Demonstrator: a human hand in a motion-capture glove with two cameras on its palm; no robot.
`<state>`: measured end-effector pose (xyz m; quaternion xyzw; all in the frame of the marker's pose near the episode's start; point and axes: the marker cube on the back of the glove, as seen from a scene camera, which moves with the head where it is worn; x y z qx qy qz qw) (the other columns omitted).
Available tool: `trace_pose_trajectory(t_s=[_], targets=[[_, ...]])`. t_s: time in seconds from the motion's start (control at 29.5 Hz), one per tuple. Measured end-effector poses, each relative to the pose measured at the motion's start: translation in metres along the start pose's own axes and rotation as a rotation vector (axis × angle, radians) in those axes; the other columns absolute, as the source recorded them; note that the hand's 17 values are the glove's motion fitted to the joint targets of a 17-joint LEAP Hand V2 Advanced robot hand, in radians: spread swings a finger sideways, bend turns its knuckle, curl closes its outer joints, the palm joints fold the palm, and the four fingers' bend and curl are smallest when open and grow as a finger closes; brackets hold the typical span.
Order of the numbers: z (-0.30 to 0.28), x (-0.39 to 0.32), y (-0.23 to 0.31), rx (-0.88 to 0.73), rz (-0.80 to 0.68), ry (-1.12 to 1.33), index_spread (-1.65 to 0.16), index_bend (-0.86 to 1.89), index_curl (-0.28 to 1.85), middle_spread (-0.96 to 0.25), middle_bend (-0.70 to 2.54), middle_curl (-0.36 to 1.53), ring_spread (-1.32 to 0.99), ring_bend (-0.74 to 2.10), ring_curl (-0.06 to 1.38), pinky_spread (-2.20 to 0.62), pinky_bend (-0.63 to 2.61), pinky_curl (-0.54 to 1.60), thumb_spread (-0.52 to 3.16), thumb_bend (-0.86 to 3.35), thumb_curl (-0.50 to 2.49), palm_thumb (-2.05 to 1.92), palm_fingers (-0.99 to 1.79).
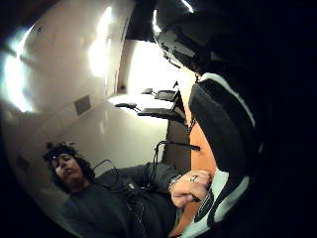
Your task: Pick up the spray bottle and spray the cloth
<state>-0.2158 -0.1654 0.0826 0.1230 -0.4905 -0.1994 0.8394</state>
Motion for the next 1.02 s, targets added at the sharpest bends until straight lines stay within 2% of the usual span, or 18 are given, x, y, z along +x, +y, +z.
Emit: trace_pose_trajectory(t_s=[0.17,0.27,0.44,0.54,0.71,0.81,1.02], targets=[[-0.001,0.013,0.008,-0.067,0.109,0.053,-0.31,0.16,0.5,-0.24,0.44,0.49,-0.21,0.45,0.42,-0.27,0.37,0.37,1.57,0.12,0.14,0.51,1.19],[-0.001,0.017,0.011,-0.113,0.17,0.125,-0.32,0.19,0.51,-0.22,0.44,0.48,-0.18,0.41,0.41,-0.14,0.23,0.34,1.55,0.13,0.15,0.53,1.02],[-0.028,0.001,0.017,-0.113,0.208,0.435,-0.31,0.06,0.48,-0.15,0.33,0.46,-0.12,0.33,0.43,0.07,0.26,0.38,1.27,-0.04,0.13,0.31,0.56],[-0.054,-0.034,0.026,-0.127,0.226,0.689,-0.31,0.02,0.42,-0.11,0.34,0.45,-0.09,0.33,0.41,0.14,0.25,0.36,1.16,-0.05,0.14,0.26,0.48],[-0.078,-0.083,0.066,-0.342,0.32,1.002,-0.32,0.09,0.36,-0.08,0.3,0.41,-0.06,0.33,0.37,0.21,0.21,0.33,1.04,-0.05,0.16,0.21,0.39],[-0.081,-0.089,0.093,-0.44,0.365,1.039,-0.34,0.12,0.35,-0.07,0.25,0.4,-0.05,0.29,0.37,0.23,0.24,0.34,1.01,-0.04,0.17,0.2,0.29],[-0.08,-0.081,0.126,-0.483,0.406,1.043,-0.36,0.14,0.32,-0.06,0.19,0.37,-0.03,0.24,0.33,0.26,0.27,0.34,0.97,-0.03,0.19,0.19,0.24]])
